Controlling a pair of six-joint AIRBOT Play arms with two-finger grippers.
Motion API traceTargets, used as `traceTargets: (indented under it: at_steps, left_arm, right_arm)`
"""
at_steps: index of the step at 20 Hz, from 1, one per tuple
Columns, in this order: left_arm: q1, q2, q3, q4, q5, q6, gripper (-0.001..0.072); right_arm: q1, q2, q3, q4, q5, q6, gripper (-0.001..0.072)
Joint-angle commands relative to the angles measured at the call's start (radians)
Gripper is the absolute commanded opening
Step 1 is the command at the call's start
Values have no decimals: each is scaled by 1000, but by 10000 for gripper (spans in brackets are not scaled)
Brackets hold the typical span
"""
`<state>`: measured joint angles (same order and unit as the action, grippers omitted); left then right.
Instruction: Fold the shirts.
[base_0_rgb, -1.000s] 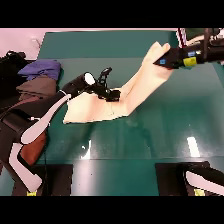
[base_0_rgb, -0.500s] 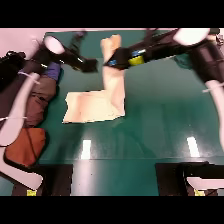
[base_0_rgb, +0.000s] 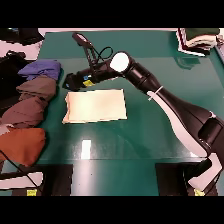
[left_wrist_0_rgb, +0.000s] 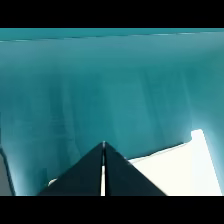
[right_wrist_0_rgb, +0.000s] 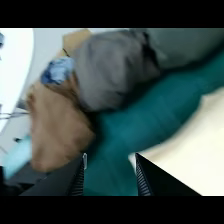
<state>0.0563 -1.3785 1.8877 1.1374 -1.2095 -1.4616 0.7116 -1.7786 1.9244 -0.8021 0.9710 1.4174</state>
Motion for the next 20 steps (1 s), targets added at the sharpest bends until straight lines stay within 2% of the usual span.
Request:
traceTargets:
  at_steps: [1, 5, 7, 10, 14, 18, 20]
  left_arm:
    - [3, 23, 2, 7, -30, 4, 20]
    - [-64, 22, -6, 8, -6, 24, 20]
    - [-99, 15, -12, 8, 3, 24, 20]
    - [-143, -8, -12, 8, 4, 24, 20]
    - [-160, -43, -12, 1, -4, 23, 20]
    - [-161, -50, -12, 0, -12, 22, 20]
    - [-161, -50, -12, -1, -15, 22, 20]
  right_arm:
    - [-104, 92, -173, -152, 95, 43, 373]
    - [-318, 269, -572, -198, 98, 68, 380]
    - [-422, 308, -737, -150, 79, 67, 560]
    - [-518, 282, -886, 14, 24, 21, 564]
    - [-476, 171, -888, 276, -59, -107, 549]
    - [-363, 14, -730, 360, -85, -121, 545]
    - [-310, -60, -634, 386, -108, -121, 342]
